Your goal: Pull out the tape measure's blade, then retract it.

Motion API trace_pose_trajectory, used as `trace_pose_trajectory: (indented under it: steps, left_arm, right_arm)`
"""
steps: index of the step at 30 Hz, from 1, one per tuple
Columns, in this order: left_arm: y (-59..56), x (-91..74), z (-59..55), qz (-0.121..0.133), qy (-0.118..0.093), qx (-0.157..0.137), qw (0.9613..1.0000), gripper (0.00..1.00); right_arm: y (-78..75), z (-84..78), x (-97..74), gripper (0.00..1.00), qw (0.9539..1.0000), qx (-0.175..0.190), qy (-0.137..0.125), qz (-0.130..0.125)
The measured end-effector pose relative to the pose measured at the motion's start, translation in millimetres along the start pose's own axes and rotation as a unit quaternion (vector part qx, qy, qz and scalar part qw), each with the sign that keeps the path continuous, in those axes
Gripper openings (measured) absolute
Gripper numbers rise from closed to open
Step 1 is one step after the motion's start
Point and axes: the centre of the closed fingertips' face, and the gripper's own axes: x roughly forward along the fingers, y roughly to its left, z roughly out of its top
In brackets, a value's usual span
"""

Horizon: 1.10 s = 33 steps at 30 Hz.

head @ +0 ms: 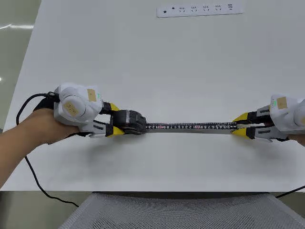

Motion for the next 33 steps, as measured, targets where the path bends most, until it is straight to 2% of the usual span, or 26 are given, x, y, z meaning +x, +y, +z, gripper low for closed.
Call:
trace_pose_trajectory:
  steps: [6,15,27,33]
  left_arm:
    - [-0.1,-0.3,0.7,0.001,-0.002,-0.008,1.0000,0.29]
    - [-0.6,-0.1,1.1,0.003,-0.002,-0.005,1.0000,0.29]
    - [-0.4,-0.3,0.9,0.005,-0.004,-0.003,1.0000,0.30]
    - [-0.4,-1.6,-1.9,0.007,0.004,0.002,1.0000,0.30]
  right_arm:
    - [0.4,-0.7,-0.2,0.13,1.0000,-0.003,0.000,0.006]
    - [0.4,-1.3,-0.1,0.14,1.0000,-0.006,0.003,0.007]
    - [3.6,-1.9,2.2,0.15,0.9997,-0.015,0.017,0.008]
    - [5.4,-0.4,3.8,0.19,0.9998,-0.009,0.016,0.011]
